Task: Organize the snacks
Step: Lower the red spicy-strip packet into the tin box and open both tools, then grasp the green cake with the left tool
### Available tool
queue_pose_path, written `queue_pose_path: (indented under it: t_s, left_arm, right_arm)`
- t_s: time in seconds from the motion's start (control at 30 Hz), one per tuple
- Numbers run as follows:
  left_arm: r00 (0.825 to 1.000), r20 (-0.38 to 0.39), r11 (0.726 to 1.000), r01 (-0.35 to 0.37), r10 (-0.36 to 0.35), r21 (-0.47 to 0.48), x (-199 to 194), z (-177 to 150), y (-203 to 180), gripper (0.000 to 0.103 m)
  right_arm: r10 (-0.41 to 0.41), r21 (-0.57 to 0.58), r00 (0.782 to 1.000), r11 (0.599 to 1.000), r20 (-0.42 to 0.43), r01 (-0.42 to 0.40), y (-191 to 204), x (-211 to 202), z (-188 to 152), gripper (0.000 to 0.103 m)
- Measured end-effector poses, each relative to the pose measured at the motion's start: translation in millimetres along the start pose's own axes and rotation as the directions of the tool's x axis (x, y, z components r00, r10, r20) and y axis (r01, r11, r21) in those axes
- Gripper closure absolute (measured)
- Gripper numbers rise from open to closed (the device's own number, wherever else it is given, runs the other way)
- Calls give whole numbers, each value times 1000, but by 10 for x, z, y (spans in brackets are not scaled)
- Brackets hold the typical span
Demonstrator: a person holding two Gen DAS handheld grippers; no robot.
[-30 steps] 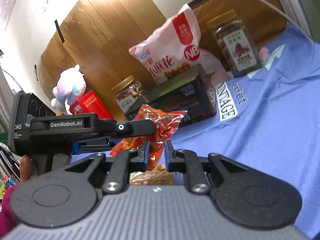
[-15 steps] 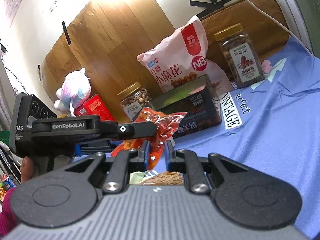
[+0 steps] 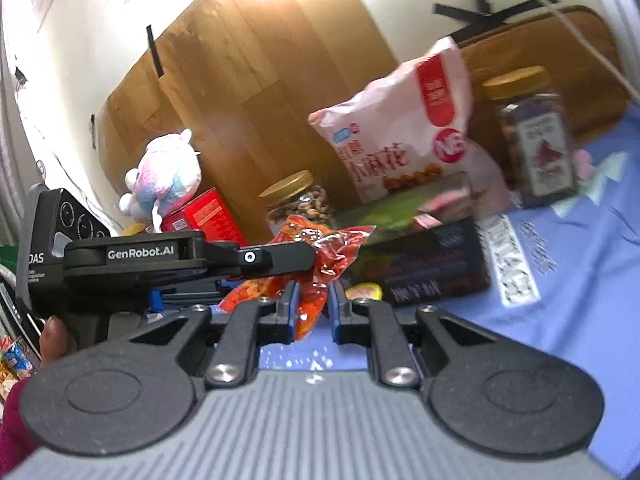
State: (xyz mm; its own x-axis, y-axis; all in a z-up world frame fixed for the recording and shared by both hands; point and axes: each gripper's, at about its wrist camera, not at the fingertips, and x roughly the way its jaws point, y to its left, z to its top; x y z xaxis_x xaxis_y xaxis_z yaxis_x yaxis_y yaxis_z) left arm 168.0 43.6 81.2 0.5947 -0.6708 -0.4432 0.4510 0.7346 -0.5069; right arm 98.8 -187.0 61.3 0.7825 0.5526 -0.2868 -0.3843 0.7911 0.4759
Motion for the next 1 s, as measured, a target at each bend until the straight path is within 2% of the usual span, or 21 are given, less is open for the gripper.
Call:
queue_pose_path:
  t_s: [0.2, 0.23, 0.37, 0.43, 0.5, 0.6, 0.67, 0.73, 0.8, 0.9, 0.97, 1.0]
  left_arm:
    - [995, 19, 995, -93, 94, -47, 215, 330, 372, 68]
    - [994, 18, 993, -103, 104, -53, 270, 376, 424, 68]
    - [990, 1, 987, -140, 140, -82, 546, 530, 597, 68]
    - [987, -12, 984, -162, 161, -81, 612, 535, 629, 68]
    - [988, -2, 985, -154, 154, -76, 545, 504, 630, 67]
    - [990, 21, 989, -138, 139, -53, 288, 415, 596, 64]
    - [989, 16, 989, -145, 146, -39, 118, 346, 582, 60]
    - [987, -8, 986, -160, 160, -35, -60, 199, 592, 58]
    - [988, -46, 987, -152, 149, -56, -212, 8, 637, 55]
    - [986, -121, 987, -124, 111, -103, -347, -289, 729, 53]
    - [983, -160, 986, -107, 86, -129, -369, -437, 764, 52]
    - [981, -177, 985, -102, 77, -139, -372, -503, 774, 48]
  right_arm:
    - [44, -17, 999, 999, -32, -45, -118, 595, 214, 84]
    - [45, -18, 998, 999, -33, -45, -162, 699, 249, 82]
    - [-9, -44, 1000, 999, -1, 9, -313, 942, 350, 79]
    - [-73, -53, 997, 996, 38, 75, -381, 949, 376, 57]
    - [-87, -28, 994, 996, 67, 89, -447, 858, 373, 57]
    - [-42, 7, 997, 999, 68, 42, -494, 606, 321, 57]
    - [-2, 3, 1000, 1000, 31, 2, -455, 499, 245, 57]
    - [58, 6, 996, 998, -65, -58, -388, 465, 119, 57]
    - [115, 32, 980, 993, -162, -112, -336, 466, -37, 57]
    - [182, 75, 937, 983, -297, -167, -211, 518, -302, 57]
    - [170, 14, 919, 984, -356, -176, -65, 556, -434, 57]
    - [142, -39, 910, 985, -390, -171, 34, 578, -501, 56]
